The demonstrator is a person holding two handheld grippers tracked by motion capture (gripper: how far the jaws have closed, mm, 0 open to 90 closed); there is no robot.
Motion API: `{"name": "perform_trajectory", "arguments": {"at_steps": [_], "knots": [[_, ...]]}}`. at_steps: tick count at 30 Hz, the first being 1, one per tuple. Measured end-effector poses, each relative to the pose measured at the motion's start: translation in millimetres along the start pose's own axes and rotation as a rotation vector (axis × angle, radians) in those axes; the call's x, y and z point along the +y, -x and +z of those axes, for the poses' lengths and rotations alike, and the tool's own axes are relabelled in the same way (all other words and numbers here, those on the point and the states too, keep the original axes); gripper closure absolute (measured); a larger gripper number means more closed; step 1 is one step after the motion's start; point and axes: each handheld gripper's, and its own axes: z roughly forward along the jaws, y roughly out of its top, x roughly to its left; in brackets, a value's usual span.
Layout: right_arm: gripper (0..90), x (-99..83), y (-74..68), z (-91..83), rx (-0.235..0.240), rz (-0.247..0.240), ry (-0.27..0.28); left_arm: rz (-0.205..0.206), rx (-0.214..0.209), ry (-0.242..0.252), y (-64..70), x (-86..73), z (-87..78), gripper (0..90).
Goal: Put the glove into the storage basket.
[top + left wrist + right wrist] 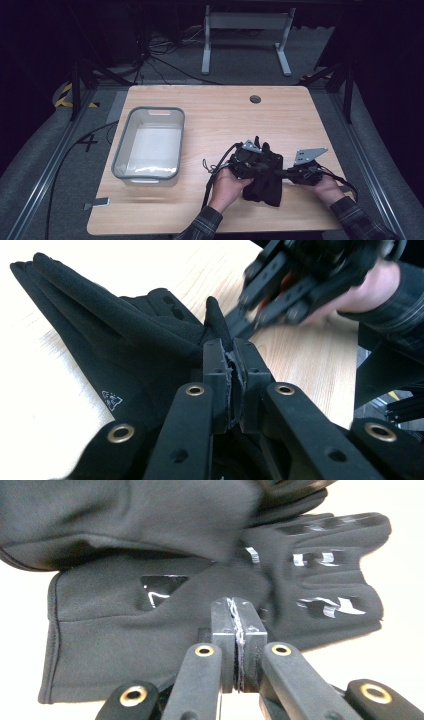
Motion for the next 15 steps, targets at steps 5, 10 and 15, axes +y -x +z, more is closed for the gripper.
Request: {"name": "perform_trajectory", "arguments": {"at_steps": [5,10,15], "knots": [[89.6,-13.0,8.3,-7.9,-0.002,0.043,-0.017,0.004,0.002,-0.003,1.8,1.6,2.8,85.7],[89.7,-14.0,8.3,-1.6,-0.003,0.030,-0.054,0.020,0.002,-0.015,6.8,6.0,10.1,85.4],[89.7,-14.5,8.3,-1.4,-0.004,0.031,-0.056,0.026,-0.020,-0.007,7.8,9.7,15.5,83.6]]}}
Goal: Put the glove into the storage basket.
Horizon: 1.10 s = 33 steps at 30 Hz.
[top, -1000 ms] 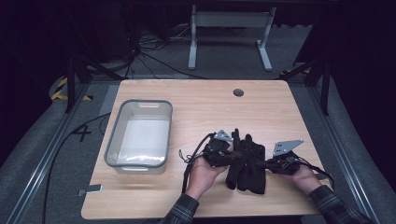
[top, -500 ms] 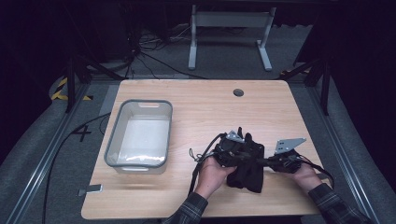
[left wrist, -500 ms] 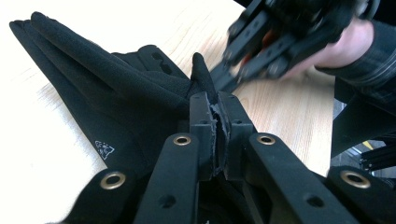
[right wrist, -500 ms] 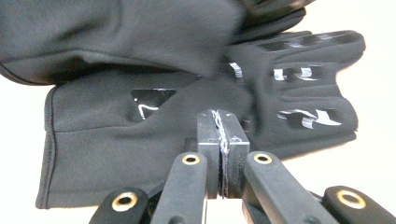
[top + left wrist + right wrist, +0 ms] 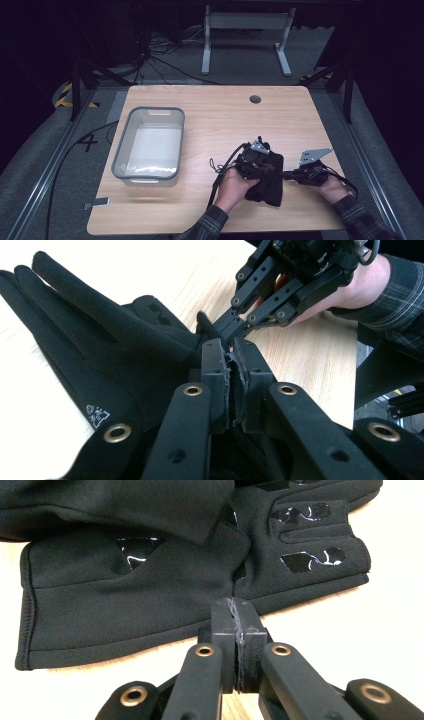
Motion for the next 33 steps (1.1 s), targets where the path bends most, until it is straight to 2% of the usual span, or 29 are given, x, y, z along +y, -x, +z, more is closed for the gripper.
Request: {"name": "perform_trajectory", "arguments": {"at_steps": [6,13,18,22,26,29,32,33], "knots": [[89.6,-0.6,0.4,-1.2,-0.005,0.000,-0.001,0.010,-0.011,0.023,0.9,5.4,-2.4,83.6],[89.6,-2.5,2.1,-5.2,-0.018,0.002,0.002,0.022,-0.015,0.028,1.0,5.9,-7.2,89.0],[87.0,-6.4,4.3,-12.7,-0.038,0.004,0.006,0.023,0.023,0.019,-6.0,-0.8,-14.4,89.6],[81.5,-11.4,6.5,-18.6,-0.047,0.018,0.014,0.011,0.076,0.001,-16.4,-9.8,-16.5,89.6],[73.7,-13.4,7.2,-17.6,-0.044,0.022,0.004,-0.006,0.076,-0.021,-25.6,-17.4,-9.1,89.7],[70.1,-13.5,6.6,-16.2,-0.048,0.016,0.000,0.002,0.063,-0.035,-24.6,-17.9,-1.6,89.7],[61.7,-13.7,6.9,-15.9,-0.051,0.013,0.005,0.027,0.034,-0.060,-18.5,-14.7,13.7,89.7],[60.9,-14.0,7.2,-15.8,-0.046,0.013,0.008,0.027,0.034,-0.060,-18.5,-14.7,13.7,89.7]]}}
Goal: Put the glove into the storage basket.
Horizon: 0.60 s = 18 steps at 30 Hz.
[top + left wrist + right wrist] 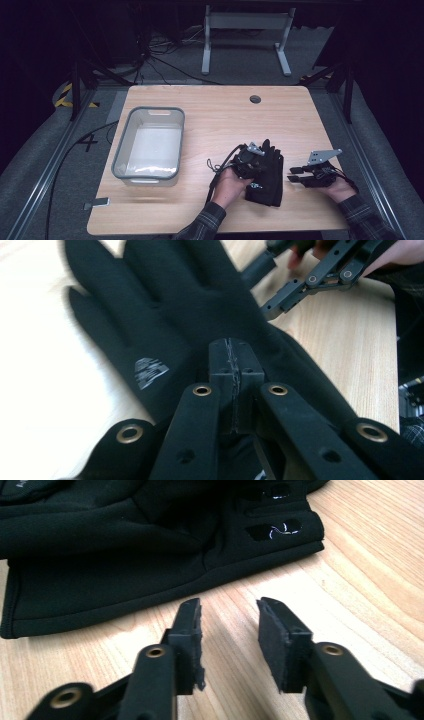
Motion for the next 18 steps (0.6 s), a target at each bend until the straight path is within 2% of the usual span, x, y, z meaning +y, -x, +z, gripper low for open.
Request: {"name": "perform_trajectory", "arguments": {"at_steps": [1,6,8,14,18], "knots": [[59.4,-0.1,-0.1,0.0,0.000,-0.002,0.000,0.008,-0.012,-0.016,2.7,2.5,7.4,89.7],[53.8,-0.4,-2.1,1.3,-0.001,-0.024,0.005,0.028,-0.035,-0.028,8.4,8.5,19.9,89.7],[49.8,-1.0,-4.6,2.1,-0.010,-0.042,0.007,0.048,-0.047,-0.044,13.3,14.2,29.4,89.7],[48.6,-1.5,-6.7,2.8,-0.019,-0.060,0.009,0.063,-0.054,-0.074,16.6,20.2,45.9,89.7],[48.1,-1.7,-6.8,2.9,-0.019,-0.065,0.009,0.073,-0.043,-0.104,16.6,21.0,58.6,89.8]]}}
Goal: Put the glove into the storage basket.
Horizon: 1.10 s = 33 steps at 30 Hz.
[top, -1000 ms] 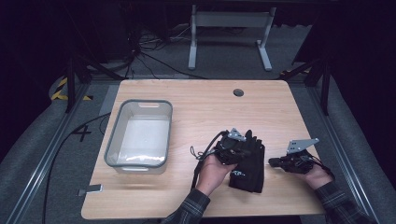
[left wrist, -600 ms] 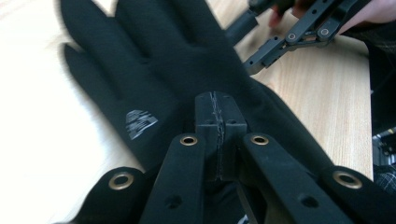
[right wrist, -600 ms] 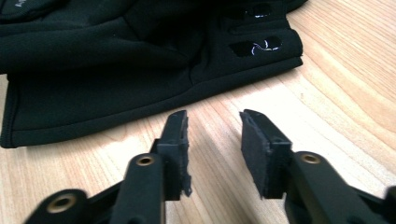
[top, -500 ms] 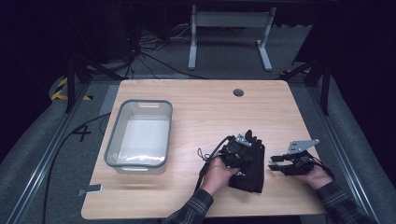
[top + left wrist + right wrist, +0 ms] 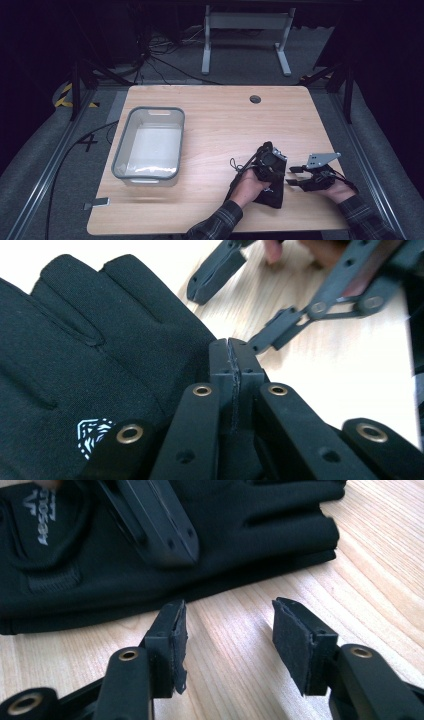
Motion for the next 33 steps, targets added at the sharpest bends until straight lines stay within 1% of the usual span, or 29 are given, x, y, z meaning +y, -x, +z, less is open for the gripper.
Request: {"name": "perform_trajectory", "arguments": {"at_steps": [1,3,5,6,7,8,9,10,12,14,17,18,20,21,24,26,27,28,30,31,32,33], "knots": [[47.8,0.0,0.0,0.0,0.000,0.000,0.000,-0.004,-0.001,-0.008,-0.1,-0.4,2.3,89.8],[46.7,-0.3,-0.1,0.5,0.001,-0.003,0.004,-0.001,0.001,0.000,0.0,-0.2,1.5,89.7],[44.7,-0.4,-0.4,1.0,0.002,-0.003,0.008,-0.011,-0.010,0.019,0.5,0.8,-4.4,89.7],[43.8,-0.4,-0.4,1.0,0.005,0.000,0.008,-0.011,-0.011,0.026,1.2,1.5,-8.7,89.7],[41.9,-0.2,0.1,0.9,0.005,0.003,0.005,-0.011,-0.011,0.026,1.2,1.5,-8.7,89.7],[40.7,-0.1,0.5,0.8,0.002,0.007,0.002,-0.008,-0.013,0.045,4.1,1.6,-17.1,89.7],[40.7,-0.1,0.5,0.8,0.002,0.007,0.002,-0.008,-0.013,0.045,4.1,1.6,-17.1,89.7],[39.9,-0.2,1.4,0.6,-0.005,0.011,0.001,-0.006,-0.019,0.051,6.6,1.0,-22.1,89.7],[35.6,-1.1,4.9,-0.7,-0.013,0.036,-0.001,0.002,-0.022,0.057,10.9,-1.4,-29.6,89.7],[30.5,-2.8,7.9,-3.3,-0.022,0.059,-0.002,-0.005,-0.035,0.067,14.5,-6.4,-36.5,89.7],[23.2,-6.4,10.7,-8.4,-0.046,0.095,0.008,-0.015,-0.039,0.074,19.1,-14.7,-41.4,89.7],[23.2,-6.4,10.7,-8.4,-0.046,0.095,0.008,-0.015,-0.039,0.074,19.1,-14.7,-41.4,89.7],[19.3,-10.0,11.7,-13.0,-0.062,0.106,0.015,-0.005,-0.046,0.069,21.2,-17.7,-40.0,89.7],[18.0,-11.7,12.2,-14.8,-0.070,0.108,0.019,-0.006,-0.052,0.062,22.8,-18.5,-39.0,89.7],[15.0,-17.7,13.8,-20.4,-0.097,0.119,0.036,0.008,-0.066,0.045,29.0,-19.1,-30.6,89.7],[15.0,-19.7,14.9,-22.7,-0.125,0.125,0.053,0.019,-0.081,0.032,32.6,-18.6,-24.4,89.7],[15.0,-19.9,15.3,-23.0,-0.134,0.129,0.055,0.027,-0.086,0.012,35.2,-18.4,-20.0,89.7],[15.0,-20.0,16.6,-23.2,-0.150,0.132,0.064,0.034,-0.087,-0.008,37.0,-18.1,-15.1,89.7],[15.0,-20.4,18.0,-22.4,-0.150,0.142,0.067,0.044,-0.077,-0.035,39.4,-18.4,-9.0,89.7],[15.0,-20.9,17.9,-21.8,-0.160,0.139,0.070,0.038,-0.078,-0.048,39.7,-18.5,-6.8,89.7],[15.0,-21.3,18.2,-20.8,-0.170,0.132,0.070,0.038,-0.073,-0.048,39.9,-19.0,-5.3,89.7],[15.0,-21.3,18.2,-20.8,-0.170,0.132,0.070,0.038,-0.073,-0.048,39.9,-19.0,-5.3,89.7]]}}
